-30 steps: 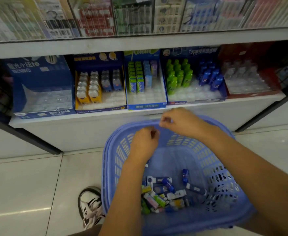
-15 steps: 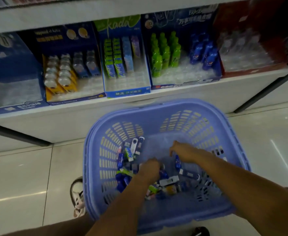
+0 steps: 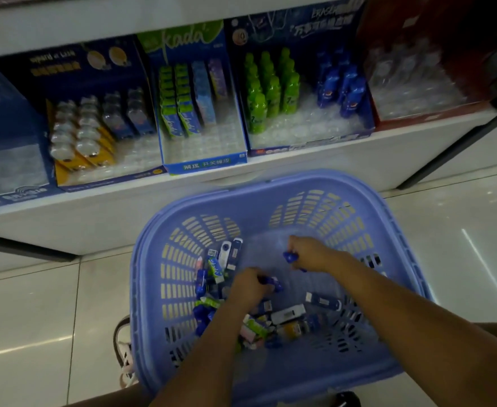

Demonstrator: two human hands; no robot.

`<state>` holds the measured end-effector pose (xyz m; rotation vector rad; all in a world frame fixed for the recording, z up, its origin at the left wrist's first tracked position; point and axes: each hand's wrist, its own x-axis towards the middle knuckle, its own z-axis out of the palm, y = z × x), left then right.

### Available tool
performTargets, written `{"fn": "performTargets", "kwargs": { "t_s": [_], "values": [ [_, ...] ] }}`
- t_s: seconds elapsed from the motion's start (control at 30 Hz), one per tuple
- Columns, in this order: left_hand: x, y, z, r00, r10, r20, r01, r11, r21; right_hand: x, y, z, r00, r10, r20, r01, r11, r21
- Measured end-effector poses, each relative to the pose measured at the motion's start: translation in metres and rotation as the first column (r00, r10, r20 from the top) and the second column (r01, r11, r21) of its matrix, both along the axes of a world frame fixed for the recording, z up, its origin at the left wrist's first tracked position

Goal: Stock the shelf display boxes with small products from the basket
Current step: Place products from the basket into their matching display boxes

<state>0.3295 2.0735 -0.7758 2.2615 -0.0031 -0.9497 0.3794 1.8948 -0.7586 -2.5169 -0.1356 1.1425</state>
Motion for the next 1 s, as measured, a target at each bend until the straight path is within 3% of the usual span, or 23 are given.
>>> {"fn": "performTargets", "kwargs": {
  "t_s": [0.07, 0.13, 0.23, 0.33, 0.53, 0.73, 0.87, 0.93, 1.0],
  "values": [
    [0.015, 0.003, 0.013, 0.993, 0.113, 0.038, -0.111, 0.992, -0.067, 0.009, -0.008, 0.023, 0.979, -0.203, 0.026, 0.194, 0.958, 0.211],
    [0.028, 0.006, 0.029, 0.962, 0.274, 0.001, -0.267, 0.938, -0.221, 0.016, -0.014, 0.055, 0.942, -0.332, -0.052, 0.327, 0.872, 0.365],
    [0.038, 0.003, 0.061, 0.876, 0.449, -0.178, -0.477, 0.747, -0.464, 0.021, -0.018, 0.103, 0.881, -0.449, -0.152, 0.455, 0.712, 0.534],
    [0.044, -0.005, 0.099, 0.847, 0.446, -0.288, -0.522, 0.601, -0.605, 0.019, -0.023, 0.144, 0.836, -0.533, -0.133, 0.48, 0.591, 0.649],
    [0.045, -0.023, 0.18, 0.917, 0.338, -0.212, -0.371, 0.527, -0.765, 0.012, -0.023, 0.206, 0.798, -0.579, 0.168, 0.329, 0.651, 0.684],
    [0.039, -0.038, 0.212, 0.917, 0.386, -0.103, -0.31, 0.527, -0.792, 0.008, -0.019, 0.237, 0.716, -0.605, 0.348, 0.264, 0.696, 0.667],
    [0.04, -0.042, 0.218, 0.912, 0.386, -0.139, -0.319, 0.452, -0.833, 0.009, -0.03, 0.253, 0.782, -0.593, 0.193, 0.243, 0.575, 0.781],
    [0.044, -0.043, 0.22, 0.902, 0.41, -0.133, -0.325, 0.444, -0.835, 0.014, -0.038, 0.258, 0.814, -0.558, 0.162, 0.235, 0.571, 0.787],
    [0.047, -0.045, 0.221, 0.87, 0.465, -0.163, -0.381, 0.424, -0.822, 0.027, -0.046, 0.259, 0.776, -0.595, 0.208, 0.244, 0.588, 0.772]
  ]
}}
